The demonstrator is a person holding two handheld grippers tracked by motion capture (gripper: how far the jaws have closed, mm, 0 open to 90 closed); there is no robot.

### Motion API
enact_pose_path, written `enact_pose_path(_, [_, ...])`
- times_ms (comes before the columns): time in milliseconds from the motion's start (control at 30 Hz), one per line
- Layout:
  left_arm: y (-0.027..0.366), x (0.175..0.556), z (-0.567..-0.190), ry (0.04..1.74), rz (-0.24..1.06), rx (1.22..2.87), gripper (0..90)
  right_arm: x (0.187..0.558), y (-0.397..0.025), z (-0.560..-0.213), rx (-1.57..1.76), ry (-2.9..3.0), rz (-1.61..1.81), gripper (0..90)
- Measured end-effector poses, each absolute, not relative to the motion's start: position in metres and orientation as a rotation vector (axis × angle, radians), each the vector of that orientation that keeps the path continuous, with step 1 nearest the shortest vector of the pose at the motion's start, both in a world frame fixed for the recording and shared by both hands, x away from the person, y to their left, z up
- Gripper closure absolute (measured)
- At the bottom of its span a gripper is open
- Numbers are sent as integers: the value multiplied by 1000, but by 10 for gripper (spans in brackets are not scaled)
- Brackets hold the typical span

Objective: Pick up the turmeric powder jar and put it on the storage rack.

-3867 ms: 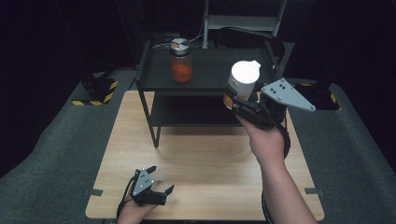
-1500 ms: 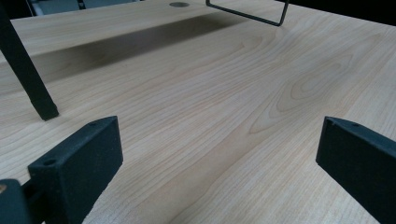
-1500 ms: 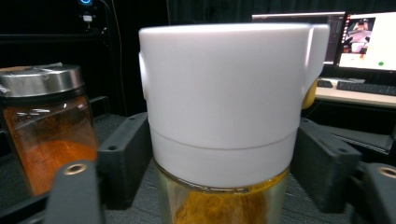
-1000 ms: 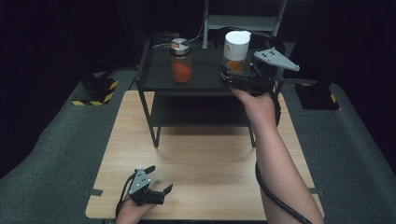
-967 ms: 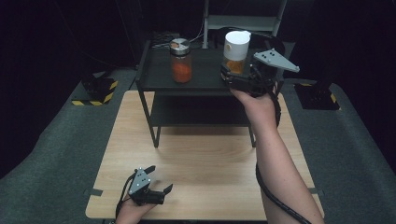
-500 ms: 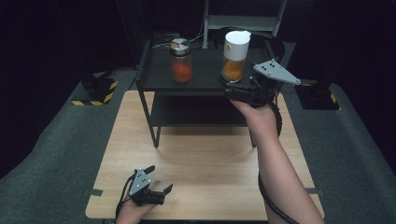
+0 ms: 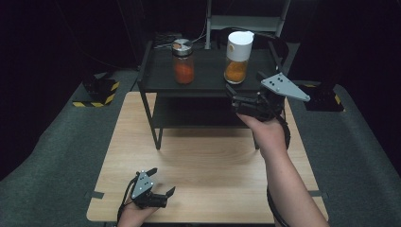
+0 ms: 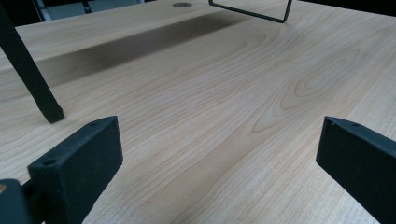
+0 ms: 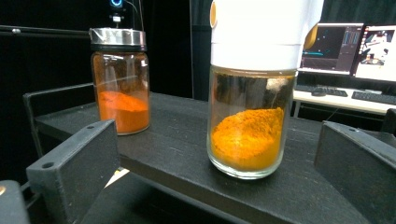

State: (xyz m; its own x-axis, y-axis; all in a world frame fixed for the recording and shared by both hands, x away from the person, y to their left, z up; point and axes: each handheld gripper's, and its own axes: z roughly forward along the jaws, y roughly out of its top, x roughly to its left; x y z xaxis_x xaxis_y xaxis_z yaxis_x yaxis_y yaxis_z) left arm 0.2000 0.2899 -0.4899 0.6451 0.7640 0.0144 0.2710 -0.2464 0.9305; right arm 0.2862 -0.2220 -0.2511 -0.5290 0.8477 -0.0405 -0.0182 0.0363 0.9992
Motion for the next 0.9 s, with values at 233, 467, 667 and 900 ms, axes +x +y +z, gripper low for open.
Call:
enact_pose_path(233, [290, 200, -490, 828, 585, 1813, 7, 279, -228, -260, 834, 1617, 1573, 0])
enact_pose_path(467, [288, 200, -489, 828, 590, 1819, 7, 272, -230, -272, 826, 1629, 1563, 0])
enact_pose_path(667, [288, 200, -489, 824, 589, 1825, 7, 266, -233, -282, 822, 1637, 1561, 0])
enact_pose_path(900, [288, 200, -489, 822, 594, 1825, 7, 259, -238, -295, 820, 1650, 1544, 0])
